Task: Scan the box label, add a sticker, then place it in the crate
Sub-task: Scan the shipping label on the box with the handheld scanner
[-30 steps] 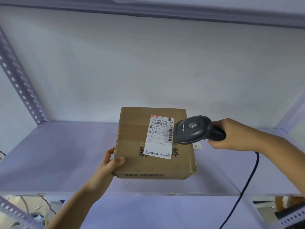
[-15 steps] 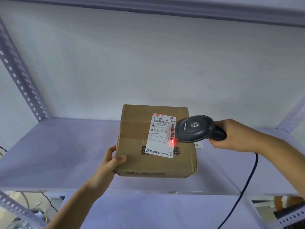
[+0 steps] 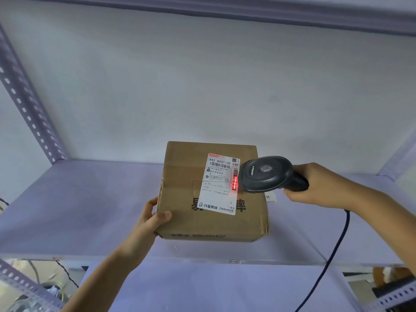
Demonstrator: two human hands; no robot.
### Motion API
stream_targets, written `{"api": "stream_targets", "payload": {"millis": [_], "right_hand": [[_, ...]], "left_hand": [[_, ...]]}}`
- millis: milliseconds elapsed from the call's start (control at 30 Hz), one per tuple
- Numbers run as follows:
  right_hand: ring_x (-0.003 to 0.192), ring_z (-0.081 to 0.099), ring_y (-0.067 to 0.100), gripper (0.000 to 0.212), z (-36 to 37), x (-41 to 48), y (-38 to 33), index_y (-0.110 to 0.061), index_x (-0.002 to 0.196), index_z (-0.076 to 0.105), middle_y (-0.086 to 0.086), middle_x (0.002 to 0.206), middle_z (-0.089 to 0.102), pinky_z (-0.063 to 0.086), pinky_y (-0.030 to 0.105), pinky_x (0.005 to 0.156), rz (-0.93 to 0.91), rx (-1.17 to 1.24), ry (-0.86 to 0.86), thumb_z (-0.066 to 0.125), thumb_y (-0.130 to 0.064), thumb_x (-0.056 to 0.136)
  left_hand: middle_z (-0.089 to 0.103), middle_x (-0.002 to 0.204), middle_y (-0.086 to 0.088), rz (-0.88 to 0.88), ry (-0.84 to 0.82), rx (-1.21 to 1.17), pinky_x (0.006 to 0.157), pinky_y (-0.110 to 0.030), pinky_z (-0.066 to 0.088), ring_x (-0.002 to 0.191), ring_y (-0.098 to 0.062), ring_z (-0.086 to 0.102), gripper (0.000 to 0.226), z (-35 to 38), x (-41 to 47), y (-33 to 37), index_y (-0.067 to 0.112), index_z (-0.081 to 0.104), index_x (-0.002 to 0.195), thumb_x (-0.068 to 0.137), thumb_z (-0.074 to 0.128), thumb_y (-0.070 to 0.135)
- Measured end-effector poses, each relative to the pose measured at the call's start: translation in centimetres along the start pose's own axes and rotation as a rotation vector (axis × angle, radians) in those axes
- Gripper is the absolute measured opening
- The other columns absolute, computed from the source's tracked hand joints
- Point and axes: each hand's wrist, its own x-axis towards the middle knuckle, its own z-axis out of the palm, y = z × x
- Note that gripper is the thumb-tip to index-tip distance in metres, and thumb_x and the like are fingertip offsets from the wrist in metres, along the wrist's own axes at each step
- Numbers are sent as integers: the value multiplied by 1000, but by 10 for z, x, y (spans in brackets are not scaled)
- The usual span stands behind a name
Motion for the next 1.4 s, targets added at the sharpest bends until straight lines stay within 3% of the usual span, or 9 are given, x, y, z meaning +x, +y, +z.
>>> {"api": "stream_targets", "payload": {"millis": [67,200,333,500,633,867,1067,1400], "right_hand": [[42,47,0,50,0,1,4,-59,70,62,-27,54,59,35,9,41,8,63,17,64,-11,83],[38,40,8,36,2,1,13,-50,80,66,-16,49,54,38,24,40,84,179,15,64,-14,82],[42,45,13,20,3,5,32,-29,89,68,-7,50,52,42,29,46,131,311,156,64,-10,83],[36,44,16,9,27,21,68,-2,90,61,1,53,53,38,25,40,363,493,375,65,-6,82],[39,48,19,13,57,34,95,-6,94,56,9,66,57,40,25,42,530,504,398,63,-5,83],[46,53,24,26,90,46,125,-1,106,55,14,77,63,42,29,51,699,416,407,58,-7,82],[49,55,25,30,93,50,130,1,109,55,16,79,63,42,28,51,746,416,398,57,-5,80],[51,57,25,31,90,52,131,0,111,52,17,83,65,43,28,53,785,371,343,58,-7,82]], "left_hand": [[71,112,3,-2,9,-5,88,-44,53,101,-19,67,78,1,0,1,24,46,128,58,68,49],[69,117,0,-7,9,-10,95,-50,49,106,-23,65,77,1,-1,3,25,47,129,59,68,48],[66,122,-4,-11,5,-12,96,-53,48,111,-27,62,79,2,0,3,23,47,130,58,68,47],[66,122,-5,-4,12,-27,92,-50,50,111,-28,62,77,0,2,-2,22,49,129,58,68,47],[67,120,-3,-1,14,-37,85,-41,51,106,-23,64,73,-1,2,-2,22,51,124,58,68,47],[64,127,-9,10,-3,-48,92,-46,49,113,-28,61,79,0,0,1,18,48,131,59,68,44],[60,131,-12,10,-26,-34,102,-58,43,119,-35,56,84,1,-1,2,15,44,135,60,66,46],[59,133,-12,8,-24,-36,102,-62,41,120,-35,56,87,2,0,1,14,42,136,59,66,47]]}}
